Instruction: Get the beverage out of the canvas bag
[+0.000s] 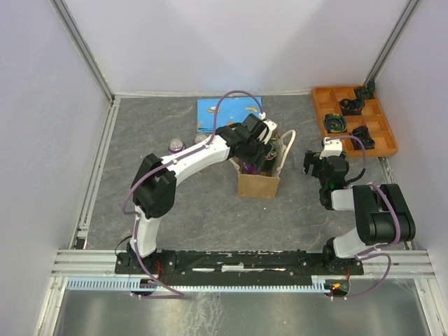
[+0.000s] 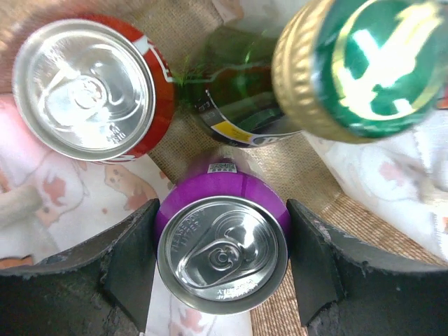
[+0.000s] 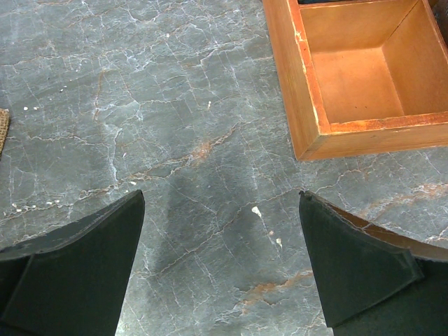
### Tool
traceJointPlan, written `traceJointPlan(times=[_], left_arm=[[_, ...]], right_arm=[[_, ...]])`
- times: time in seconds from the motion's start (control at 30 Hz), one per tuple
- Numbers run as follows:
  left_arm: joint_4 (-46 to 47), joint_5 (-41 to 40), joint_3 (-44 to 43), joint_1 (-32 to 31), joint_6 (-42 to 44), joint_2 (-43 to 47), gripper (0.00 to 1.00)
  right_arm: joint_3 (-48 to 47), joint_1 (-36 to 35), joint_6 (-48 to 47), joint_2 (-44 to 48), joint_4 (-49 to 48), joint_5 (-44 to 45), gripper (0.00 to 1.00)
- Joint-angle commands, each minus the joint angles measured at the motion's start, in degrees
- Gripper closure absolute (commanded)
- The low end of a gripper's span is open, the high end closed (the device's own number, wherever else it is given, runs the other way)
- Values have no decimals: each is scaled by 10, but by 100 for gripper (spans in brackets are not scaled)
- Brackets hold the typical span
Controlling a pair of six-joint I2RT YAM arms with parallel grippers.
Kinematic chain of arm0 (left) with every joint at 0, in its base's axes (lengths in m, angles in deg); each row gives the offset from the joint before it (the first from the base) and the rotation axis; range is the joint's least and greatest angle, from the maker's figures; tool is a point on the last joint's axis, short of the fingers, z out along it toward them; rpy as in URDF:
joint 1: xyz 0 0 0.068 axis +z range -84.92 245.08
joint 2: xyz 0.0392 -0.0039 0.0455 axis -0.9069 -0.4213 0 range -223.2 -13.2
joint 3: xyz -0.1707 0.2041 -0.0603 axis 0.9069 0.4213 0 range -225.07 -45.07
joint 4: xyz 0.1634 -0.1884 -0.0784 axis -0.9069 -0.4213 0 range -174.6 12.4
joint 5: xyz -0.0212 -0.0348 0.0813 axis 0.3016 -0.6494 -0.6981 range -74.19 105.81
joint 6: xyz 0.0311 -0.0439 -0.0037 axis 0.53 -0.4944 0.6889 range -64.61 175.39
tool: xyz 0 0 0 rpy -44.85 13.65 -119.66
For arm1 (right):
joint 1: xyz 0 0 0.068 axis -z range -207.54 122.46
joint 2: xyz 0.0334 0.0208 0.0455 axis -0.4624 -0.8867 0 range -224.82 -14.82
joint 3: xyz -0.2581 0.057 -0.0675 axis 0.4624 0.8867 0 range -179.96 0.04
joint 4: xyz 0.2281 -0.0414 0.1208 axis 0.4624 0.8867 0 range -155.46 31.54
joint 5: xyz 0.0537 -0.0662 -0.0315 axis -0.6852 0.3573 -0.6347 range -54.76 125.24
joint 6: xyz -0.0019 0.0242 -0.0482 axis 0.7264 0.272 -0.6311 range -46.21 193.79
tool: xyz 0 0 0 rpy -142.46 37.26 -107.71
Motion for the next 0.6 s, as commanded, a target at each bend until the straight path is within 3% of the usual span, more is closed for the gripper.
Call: traceJointPlan(times=[0.0,0.27,0.57], left_arm=[[-4,15,-90,1,23,70,97],[-51,-4,-193,1,39,114,97],[-100,-120,-288,1,64,184,97]], right_arm=[[-14,1,-2,2,-24,-4,1],[-13,1,-3,3,-24,-4,1],[-14,1,-3,2,-24,-4,1]])
